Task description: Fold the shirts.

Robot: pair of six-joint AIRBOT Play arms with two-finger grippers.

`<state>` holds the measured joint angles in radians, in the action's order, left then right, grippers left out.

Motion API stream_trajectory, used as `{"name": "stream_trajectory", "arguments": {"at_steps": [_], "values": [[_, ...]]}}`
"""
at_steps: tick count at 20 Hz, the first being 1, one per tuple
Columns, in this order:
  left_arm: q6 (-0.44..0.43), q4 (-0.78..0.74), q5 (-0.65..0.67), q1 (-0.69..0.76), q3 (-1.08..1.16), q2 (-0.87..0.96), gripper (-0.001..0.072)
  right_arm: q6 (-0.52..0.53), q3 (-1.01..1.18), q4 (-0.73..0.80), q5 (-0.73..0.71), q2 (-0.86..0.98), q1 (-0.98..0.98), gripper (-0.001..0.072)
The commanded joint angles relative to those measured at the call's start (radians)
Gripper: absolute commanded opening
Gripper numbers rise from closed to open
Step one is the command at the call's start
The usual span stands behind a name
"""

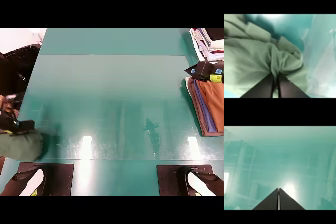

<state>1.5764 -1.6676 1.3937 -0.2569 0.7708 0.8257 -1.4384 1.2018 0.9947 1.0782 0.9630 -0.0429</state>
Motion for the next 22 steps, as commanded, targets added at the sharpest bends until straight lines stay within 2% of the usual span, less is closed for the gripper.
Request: {"name": "stream_trajectory", "arguments": {"at_steps": [1,4,7,10,13,17,19,20,21,22], "values": [[0.006,0.106,0.039,0.0,0.25,-0.008,0.0028,0.0,0.03,-0.009,-0.051,-0.016,-0.002,0.0014],[-0.005,0.321,0.029,0.0,0.537,-0.008,0.0028,0.0,0.139,-0.008,-0.051,-0.013,-0.002,0.0014],[-0.017,0.558,-0.075,0.034,0.718,-0.008,0.0026,0.0,0.247,-0.006,-0.049,0.012,-0.001,0.0014],[-0.036,0.554,-0.116,0.172,0.789,0.003,0.0024,0.0,0.307,-0.005,-0.049,0.042,-0.001,0.0014],[-0.031,0.472,-0.097,0.375,0.786,0.056,0.0025,0.0,0.328,-0.006,-0.037,0.07,-0.001,0.0014],[-0.028,0.448,0.016,0.656,0.782,0.247,0.0026,0.0,0.328,-0.007,0.008,0.085,-0.001,0.0014],[-0.056,0.448,0.01,0.785,0.778,0.365,0.003,0.0,0.328,-0.007,0.023,0.084,-0.001,0.0014],[-0.07,0.449,-0.018,0.835,0.778,0.42,0.0085,0.0,0.328,-0.007,0.029,0.084,-0.001,0.0014],[-0.071,0.449,-0.065,0.875,0.778,0.474,0.0411,0.0,0.328,-0.007,0.035,0.084,-0.001,0.0014],[-0.076,0.447,-0.121,0.901,0.778,0.519,0.0611,0.0,0.328,-0.007,0.043,0.084,-0.001,0.0014]]}}
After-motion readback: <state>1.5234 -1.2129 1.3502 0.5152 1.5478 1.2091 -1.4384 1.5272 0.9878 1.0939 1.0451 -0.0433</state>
